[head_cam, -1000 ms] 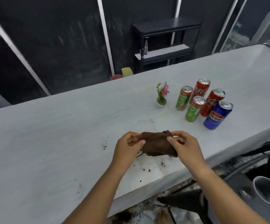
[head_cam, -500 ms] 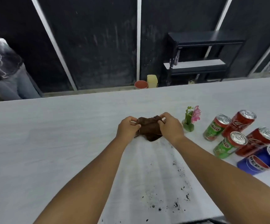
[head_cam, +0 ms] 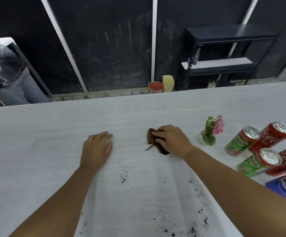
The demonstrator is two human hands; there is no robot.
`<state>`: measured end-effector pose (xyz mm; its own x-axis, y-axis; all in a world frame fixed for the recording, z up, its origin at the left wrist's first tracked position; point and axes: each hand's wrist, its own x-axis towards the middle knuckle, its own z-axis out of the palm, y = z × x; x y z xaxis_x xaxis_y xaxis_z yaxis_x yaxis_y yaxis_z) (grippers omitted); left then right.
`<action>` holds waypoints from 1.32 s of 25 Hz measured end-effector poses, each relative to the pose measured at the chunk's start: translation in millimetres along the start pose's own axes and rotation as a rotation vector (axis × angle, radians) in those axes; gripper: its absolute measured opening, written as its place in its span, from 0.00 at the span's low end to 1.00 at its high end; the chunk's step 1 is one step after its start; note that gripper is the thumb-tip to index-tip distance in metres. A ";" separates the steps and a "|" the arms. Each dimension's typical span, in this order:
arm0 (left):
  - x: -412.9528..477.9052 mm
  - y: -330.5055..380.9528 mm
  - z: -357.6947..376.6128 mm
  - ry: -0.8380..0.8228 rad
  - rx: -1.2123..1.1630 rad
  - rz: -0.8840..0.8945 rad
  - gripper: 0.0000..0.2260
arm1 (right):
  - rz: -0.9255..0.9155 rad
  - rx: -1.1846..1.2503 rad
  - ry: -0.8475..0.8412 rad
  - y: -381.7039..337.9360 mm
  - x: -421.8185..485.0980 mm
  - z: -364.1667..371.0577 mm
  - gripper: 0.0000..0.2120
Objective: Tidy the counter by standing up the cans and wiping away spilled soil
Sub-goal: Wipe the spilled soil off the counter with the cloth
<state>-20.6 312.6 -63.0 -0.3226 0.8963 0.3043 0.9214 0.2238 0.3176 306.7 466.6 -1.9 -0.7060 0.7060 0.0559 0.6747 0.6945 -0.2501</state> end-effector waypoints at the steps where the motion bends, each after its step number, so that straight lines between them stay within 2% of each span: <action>1: 1.4 -1.9 3.2 0.006 -0.006 -0.007 0.18 | 0.010 0.019 0.036 0.2 -2.6 2.5 0.18; 9: 5.4 -9.7 11.7 0.010 -0.027 0.015 0.17 | 0.029 0.106 0.175 -21.7 -84.6 3.9 0.13; 14: 4.6 -10.8 15.0 0.009 -0.034 0.003 0.17 | 0.030 0.180 0.081 -36.3 -132.9 -2.0 0.12; 17: 4.1 -8.5 13.5 0.016 -0.042 0.005 0.17 | 0.104 0.236 0.164 -24.3 -100.4 -15.3 0.12; 20: 3.7 -6.8 11.4 0.006 -0.038 0.001 0.17 | 0.250 0.155 0.259 1.8 -30.0 -24.4 0.12; 23: 4.6 -6.5 9.8 -0.010 -0.040 0.004 0.17 | 0.390 0.048 0.133 23.2 14.2 -17.8 0.15; 26: 4.7 -5.7 9.5 -0.013 -0.037 0.003 0.17 | 0.352 -0.006 0.127 19.6 -1.7 -5.2 0.16; 29: 4.5 -3.4 6.8 -0.022 -0.028 0.004 0.17 | 0.265 0.042 0.190 7.4 -41.9 -0.2 0.14; 33: 4.1 0.1 1.9 -0.032 -0.031 -0.004 0.18 | 0.253 0.105 0.207 -25.9 -94.8 3.1 0.12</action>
<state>-21.5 317.0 -63.4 -0.3189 0.9072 0.2743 0.9128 0.2160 0.3465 355.4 381.3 -3.7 -0.4537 0.8745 0.1716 0.7893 0.4837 -0.3782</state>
